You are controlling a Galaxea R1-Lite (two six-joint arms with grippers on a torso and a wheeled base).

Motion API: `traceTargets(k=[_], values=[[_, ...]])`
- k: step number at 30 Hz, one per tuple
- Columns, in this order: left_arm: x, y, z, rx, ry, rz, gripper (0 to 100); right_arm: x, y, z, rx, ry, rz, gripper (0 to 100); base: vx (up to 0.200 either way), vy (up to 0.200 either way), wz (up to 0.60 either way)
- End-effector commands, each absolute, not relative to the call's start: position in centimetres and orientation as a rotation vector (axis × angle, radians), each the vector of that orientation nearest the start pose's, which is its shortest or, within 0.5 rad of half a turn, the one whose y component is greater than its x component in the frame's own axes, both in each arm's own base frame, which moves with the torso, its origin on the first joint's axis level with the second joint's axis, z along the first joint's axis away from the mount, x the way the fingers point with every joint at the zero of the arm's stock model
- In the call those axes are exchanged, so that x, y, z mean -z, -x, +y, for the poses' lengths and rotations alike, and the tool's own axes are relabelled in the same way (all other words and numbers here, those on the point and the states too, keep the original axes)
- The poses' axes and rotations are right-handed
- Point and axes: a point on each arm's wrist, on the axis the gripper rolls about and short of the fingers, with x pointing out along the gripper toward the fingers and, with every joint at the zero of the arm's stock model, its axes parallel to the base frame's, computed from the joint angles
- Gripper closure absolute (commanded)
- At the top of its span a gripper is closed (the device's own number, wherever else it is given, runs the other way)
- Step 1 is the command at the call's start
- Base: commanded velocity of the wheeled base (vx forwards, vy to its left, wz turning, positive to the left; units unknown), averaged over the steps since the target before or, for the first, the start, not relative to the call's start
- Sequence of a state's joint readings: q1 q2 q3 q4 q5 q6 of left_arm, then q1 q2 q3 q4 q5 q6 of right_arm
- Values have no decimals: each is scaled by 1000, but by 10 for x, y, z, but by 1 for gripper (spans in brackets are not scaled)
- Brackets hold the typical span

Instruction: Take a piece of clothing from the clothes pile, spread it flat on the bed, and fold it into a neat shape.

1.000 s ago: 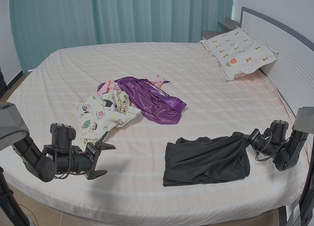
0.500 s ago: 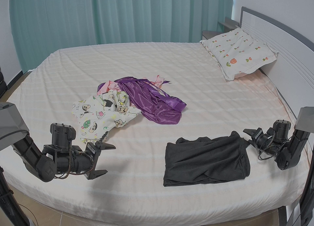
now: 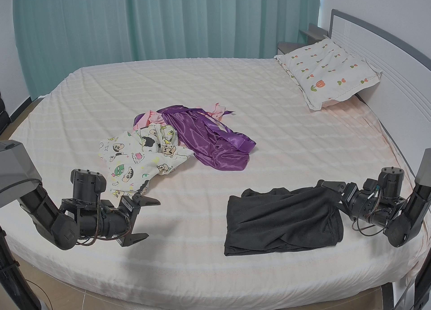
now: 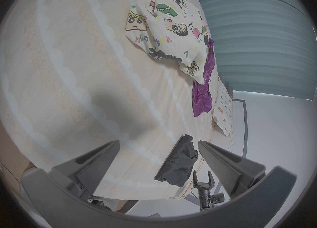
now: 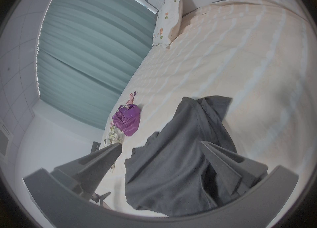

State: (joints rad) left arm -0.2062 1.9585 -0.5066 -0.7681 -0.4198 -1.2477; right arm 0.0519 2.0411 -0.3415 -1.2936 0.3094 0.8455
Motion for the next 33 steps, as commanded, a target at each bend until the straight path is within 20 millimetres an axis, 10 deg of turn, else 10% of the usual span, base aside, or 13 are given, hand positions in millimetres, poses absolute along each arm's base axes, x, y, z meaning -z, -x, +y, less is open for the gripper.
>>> traceTargets(k=[1, 23, 24, 33], values=[[-48, -279, -70, 89, 1223, 984, 0, -52, -258, 29, -199, -832, 553, 0, 0, 0, 0], [-49, -279, -70, 97, 1224, 985, 0, 0, -248, 19, -153, -706, 683, 0, 0, 0, 0], [-49, -279, -70, 96, 1224, 986, 0, 2, -248, 20, -149, -704, 684, 100, 0, 0, 0], [-49, -279, -70, 97, 1225, 987, 0, 3, -229, 5, -122, -605, 687, 100, 0, 0, 0]])
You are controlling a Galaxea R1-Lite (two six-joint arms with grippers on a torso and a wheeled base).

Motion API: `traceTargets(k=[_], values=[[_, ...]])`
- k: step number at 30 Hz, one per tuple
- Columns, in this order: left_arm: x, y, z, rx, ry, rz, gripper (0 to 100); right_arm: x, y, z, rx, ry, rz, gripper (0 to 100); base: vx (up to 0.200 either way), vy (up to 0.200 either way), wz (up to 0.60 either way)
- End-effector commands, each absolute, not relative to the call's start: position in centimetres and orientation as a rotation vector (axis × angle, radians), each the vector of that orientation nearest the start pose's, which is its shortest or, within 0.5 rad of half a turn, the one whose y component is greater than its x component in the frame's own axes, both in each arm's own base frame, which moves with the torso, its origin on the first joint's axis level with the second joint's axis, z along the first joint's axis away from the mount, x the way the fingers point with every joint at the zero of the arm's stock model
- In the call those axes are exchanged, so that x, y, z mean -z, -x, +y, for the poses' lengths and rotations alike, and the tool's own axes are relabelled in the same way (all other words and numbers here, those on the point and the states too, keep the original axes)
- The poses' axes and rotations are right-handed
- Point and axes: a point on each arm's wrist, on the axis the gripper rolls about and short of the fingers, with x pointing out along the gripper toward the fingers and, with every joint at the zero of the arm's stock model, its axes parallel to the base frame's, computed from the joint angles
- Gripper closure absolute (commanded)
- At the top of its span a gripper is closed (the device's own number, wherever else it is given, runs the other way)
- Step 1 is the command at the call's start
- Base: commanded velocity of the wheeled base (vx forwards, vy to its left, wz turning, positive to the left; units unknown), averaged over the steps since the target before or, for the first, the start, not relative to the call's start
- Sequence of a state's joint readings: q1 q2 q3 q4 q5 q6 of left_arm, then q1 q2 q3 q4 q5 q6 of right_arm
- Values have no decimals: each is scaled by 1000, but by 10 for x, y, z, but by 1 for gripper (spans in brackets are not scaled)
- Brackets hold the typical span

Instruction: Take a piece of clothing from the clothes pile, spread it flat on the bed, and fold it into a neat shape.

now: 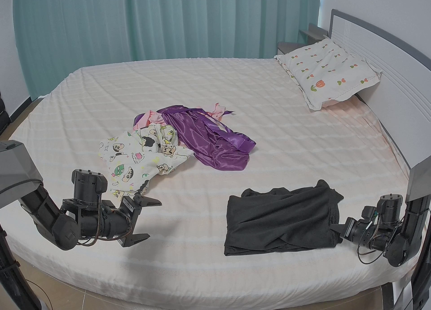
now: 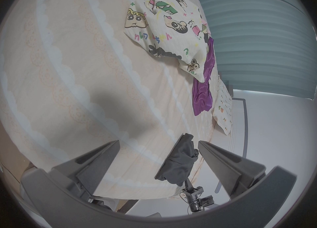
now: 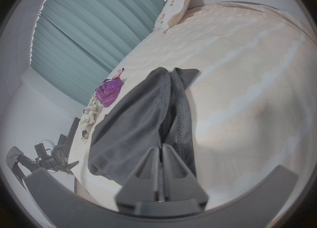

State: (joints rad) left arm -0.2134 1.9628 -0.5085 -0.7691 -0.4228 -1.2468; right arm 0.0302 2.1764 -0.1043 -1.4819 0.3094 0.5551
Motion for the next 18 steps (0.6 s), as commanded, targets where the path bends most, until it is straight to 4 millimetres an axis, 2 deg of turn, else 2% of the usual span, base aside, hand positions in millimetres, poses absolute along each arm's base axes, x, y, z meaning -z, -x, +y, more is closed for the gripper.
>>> traceTargets(k=[1, 10, 18], values=[[-49, -279, -70, 98, 1225, 986, 0, 3, -229, 3, -112, -605, 682, 100, 0, 0, 0], [-49, -280, -70, 99, 1225, 985, 0, 1, -218, -11, -78, -558, 685, 100, 0, 0, 0], [-48, -279, -70, 95, 1224, 987, 0, -3, -211, -13, -82, -525, 686, 100, 0, 0, 0]])
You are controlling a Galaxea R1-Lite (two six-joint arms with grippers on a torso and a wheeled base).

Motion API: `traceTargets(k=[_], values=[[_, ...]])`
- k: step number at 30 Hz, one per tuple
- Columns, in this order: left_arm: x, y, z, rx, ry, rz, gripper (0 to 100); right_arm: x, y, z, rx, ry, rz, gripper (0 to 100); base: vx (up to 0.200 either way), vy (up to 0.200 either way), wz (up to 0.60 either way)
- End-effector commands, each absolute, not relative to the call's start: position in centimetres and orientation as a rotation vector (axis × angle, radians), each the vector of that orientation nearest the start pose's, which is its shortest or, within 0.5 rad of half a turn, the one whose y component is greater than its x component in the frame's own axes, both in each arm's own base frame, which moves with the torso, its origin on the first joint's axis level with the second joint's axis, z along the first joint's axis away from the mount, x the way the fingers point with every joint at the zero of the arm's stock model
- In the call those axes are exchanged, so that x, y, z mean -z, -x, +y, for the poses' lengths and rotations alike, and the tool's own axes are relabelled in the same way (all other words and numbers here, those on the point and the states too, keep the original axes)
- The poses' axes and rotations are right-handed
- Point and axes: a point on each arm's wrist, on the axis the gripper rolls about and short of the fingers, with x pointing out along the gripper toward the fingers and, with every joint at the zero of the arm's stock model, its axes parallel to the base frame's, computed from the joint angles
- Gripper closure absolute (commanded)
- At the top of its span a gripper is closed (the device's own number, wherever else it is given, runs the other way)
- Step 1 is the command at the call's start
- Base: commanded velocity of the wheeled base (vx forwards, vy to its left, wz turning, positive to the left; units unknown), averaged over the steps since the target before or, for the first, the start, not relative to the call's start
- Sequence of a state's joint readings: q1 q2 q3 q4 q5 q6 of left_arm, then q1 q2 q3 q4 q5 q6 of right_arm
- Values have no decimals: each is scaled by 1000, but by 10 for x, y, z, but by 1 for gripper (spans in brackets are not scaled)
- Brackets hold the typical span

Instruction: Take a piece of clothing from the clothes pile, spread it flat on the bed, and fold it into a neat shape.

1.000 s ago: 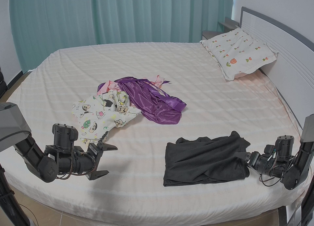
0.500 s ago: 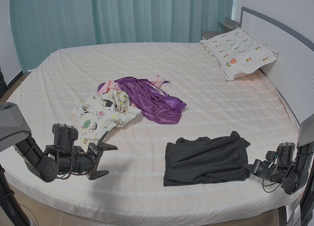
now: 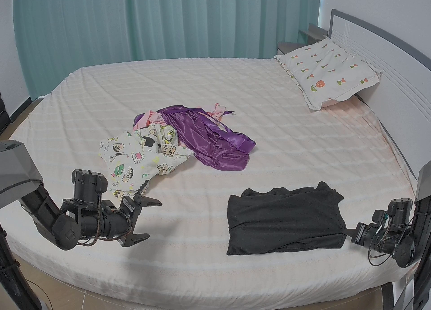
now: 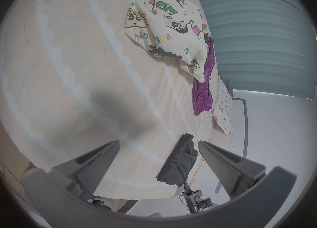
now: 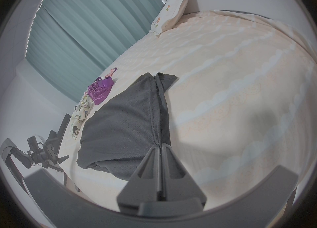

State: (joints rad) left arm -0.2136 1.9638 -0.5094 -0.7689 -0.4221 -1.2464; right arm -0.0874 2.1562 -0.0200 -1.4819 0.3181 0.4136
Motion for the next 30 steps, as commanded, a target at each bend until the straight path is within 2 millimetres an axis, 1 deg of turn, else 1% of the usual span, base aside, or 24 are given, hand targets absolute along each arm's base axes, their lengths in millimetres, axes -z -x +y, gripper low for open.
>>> traceTargets(k=[1, 5, 6, 9, 11, 17, 19, 20, 21, 22, 23, 24, 25, 26, 27, 28, 30], values=[[-48, -279, -70, 96, 1224, 986, 0, -4, -210, -14, -80, -526, 682, 100, 0, 0, 0], [-48, -280, -70, 96, 1224, 986, 0, -8, -208, -15, -73, -523, 679, 100, 0, 0, 0], [-48, -280, -70, 96, 1224, 986, 0, -8, -207, -15, -75, -518, 691, 0, 0, 0, 0], [-48, -280, -70, 97, 1224, 985, 0, -6, -202, -14, -95, -493, 741, 0, 0, 0, 0], [-48, -280, -70, 94, 1224, 985, 0, -7, -202, -14, -114, -498, 742, 0, 0, 0, 0], [-48, -280, -70, 95, 1224, 984, 0, -13, -207, -16, -120, -501, 687, 0, 0, 0, 0], [-49, -280, -70, 93, 1223, 980, 0, -21, -222, -20, -116, -541, 601, 0, 0, 0, 0], [-49, -280, -70, 93, 1223, 980, 0, -21, -222, -20, -116, -541, 601, 0, 0, 0, 0], [-49, -280, -70, 91, 1223, 981, 0, -23, -230, -20, -114, -579, 577, 0, 0, 0, 0], [-48, -279, -70, 86, 1219, 980, 0, -24, -245, -20, -108, -655, 547, 0, 0, 0, 0], [-47, -279, -70, 83, 1219, 980, 0, -24, -248, -20, -107, -669, 542, 0, 0, 0, 0], [-47, -279, -73, 80, 1211, 980, 0, -24, -263, -19, -103, -743, 520, 0, 0, 0, 0], [-47, -280, -74, 83, 1209, 974, 0, -24, -269, -18, -103, -770, 511, 0, 0, 0, 0], [-47, -280, -74, 83, 1209, 974, 0, -24, -269, -18, -103, -770, 511, 0, 0, 0, 0], [-45, -282, -75, 82, 1210, 968, 0, -21, -281, -18, -100, -822, 503, 0, 0, 0, 0], [-46, -284, -75, 86, 1219, 959, 0, -17, -287, -18, -98, -845, 504, 0, 0, 0, 0], [-47, -286, -76, 100, 1222, 942, 0, -13, -292, -17, -96, -864, 510, 0, 0, 0, 0]])
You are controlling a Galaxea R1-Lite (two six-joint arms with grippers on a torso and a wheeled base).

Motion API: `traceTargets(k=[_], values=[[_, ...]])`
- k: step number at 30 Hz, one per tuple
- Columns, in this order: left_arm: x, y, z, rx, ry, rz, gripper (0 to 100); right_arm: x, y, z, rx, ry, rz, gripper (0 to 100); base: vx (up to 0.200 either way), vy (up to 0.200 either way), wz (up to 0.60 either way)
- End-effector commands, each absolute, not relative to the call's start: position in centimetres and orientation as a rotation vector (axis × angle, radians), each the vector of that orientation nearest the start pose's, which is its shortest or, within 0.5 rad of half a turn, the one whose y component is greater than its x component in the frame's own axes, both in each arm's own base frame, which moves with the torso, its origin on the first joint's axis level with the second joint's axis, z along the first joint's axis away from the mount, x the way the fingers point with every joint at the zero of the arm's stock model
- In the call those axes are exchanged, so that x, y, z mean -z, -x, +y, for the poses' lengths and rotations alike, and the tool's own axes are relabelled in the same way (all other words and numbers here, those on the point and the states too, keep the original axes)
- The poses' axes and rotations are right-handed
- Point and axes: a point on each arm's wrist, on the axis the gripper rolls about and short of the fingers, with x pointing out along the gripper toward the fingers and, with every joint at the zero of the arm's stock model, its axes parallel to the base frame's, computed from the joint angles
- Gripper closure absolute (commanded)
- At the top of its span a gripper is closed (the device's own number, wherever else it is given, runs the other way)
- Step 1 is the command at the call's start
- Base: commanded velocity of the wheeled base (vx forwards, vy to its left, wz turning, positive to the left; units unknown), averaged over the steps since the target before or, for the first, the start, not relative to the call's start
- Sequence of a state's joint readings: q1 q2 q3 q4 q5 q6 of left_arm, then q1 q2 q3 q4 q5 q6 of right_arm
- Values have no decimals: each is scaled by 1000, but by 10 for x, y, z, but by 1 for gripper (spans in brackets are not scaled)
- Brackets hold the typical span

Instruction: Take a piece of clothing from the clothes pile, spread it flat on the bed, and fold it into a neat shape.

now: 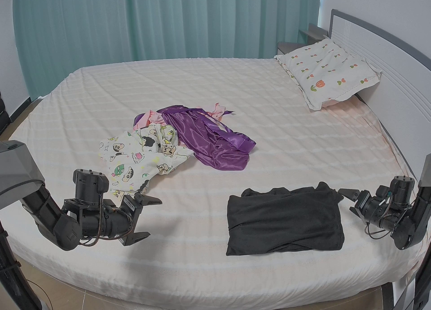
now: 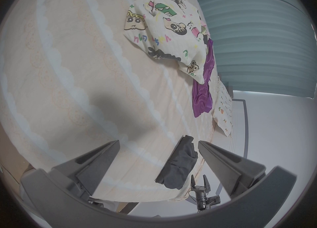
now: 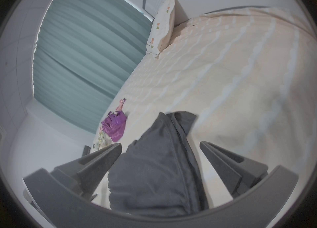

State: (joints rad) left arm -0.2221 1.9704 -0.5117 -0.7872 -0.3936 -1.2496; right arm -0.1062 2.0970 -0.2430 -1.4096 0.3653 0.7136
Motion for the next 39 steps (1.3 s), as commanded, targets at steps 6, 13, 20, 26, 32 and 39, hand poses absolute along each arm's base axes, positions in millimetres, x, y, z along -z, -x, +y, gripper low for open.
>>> traceTargets(k=[6, 13, 20, 26, 32, 39], values=[[-47, -286, -86, 135, 1212, 960, 0, -6, -290, -9, -116, -884, 537, 0, 0, 0, 0], [-48, -284, -91, 142, 1214, 968, 0, -8, -293, -6, -146, -890, 461, 0, 0, -200, 0], [-47, -283, -92, 149, 1211, 964, 0, -30, -294, -6, -179, -878, 393, 0, 0, -143, 0], [-46, -281, -92, 153, 1208, 966, 0, -36, -312, 5, -253, -866, 359, 0, 0, 0, 0], [-46, -282, -92, 155, 1205, 964, 0, -16, -328, 44, -325, -910, 423, 0, 0, 0, 0], [-46, -282, -92, 155, 1204, 965, 0, 1, -336, 45, -308, -900, 443, 0, 0, 0, 0]])
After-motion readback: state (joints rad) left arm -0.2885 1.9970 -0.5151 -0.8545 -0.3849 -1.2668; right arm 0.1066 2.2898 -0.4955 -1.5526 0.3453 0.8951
